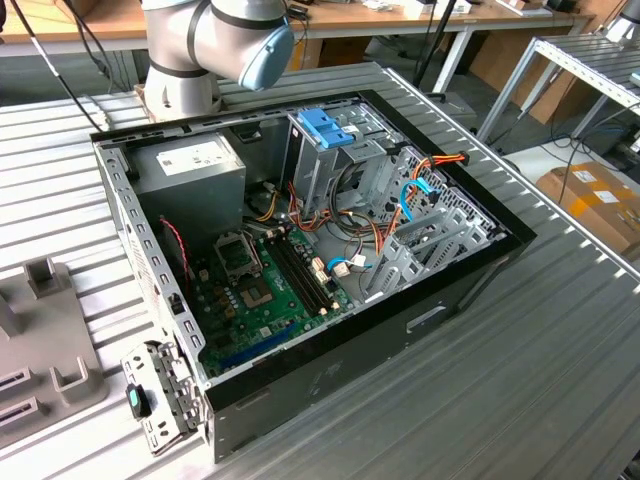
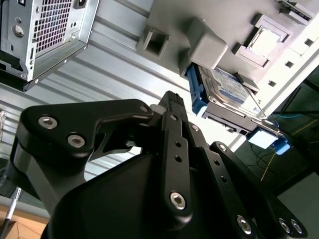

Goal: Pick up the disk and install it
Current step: 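Reach for the disk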

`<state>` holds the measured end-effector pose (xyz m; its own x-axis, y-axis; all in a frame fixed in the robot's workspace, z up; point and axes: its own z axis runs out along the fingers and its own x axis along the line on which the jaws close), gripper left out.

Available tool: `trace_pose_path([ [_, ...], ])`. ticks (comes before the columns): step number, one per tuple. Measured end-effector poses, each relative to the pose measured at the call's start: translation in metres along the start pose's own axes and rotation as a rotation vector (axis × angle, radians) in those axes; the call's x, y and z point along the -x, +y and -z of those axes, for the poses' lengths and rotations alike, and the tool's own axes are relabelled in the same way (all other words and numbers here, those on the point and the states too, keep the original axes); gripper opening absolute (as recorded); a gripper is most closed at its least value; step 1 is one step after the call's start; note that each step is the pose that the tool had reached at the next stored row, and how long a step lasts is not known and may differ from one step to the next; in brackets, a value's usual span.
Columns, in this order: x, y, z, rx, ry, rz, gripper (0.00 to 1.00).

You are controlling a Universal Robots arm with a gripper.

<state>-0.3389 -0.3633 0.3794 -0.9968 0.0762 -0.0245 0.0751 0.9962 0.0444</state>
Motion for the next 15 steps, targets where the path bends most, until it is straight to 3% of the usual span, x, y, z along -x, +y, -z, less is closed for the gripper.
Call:
trace_pose_path([
  [15,-0.0240,-0.0019,0.0001,0.0000,0.0000,0.000,0.11],
])
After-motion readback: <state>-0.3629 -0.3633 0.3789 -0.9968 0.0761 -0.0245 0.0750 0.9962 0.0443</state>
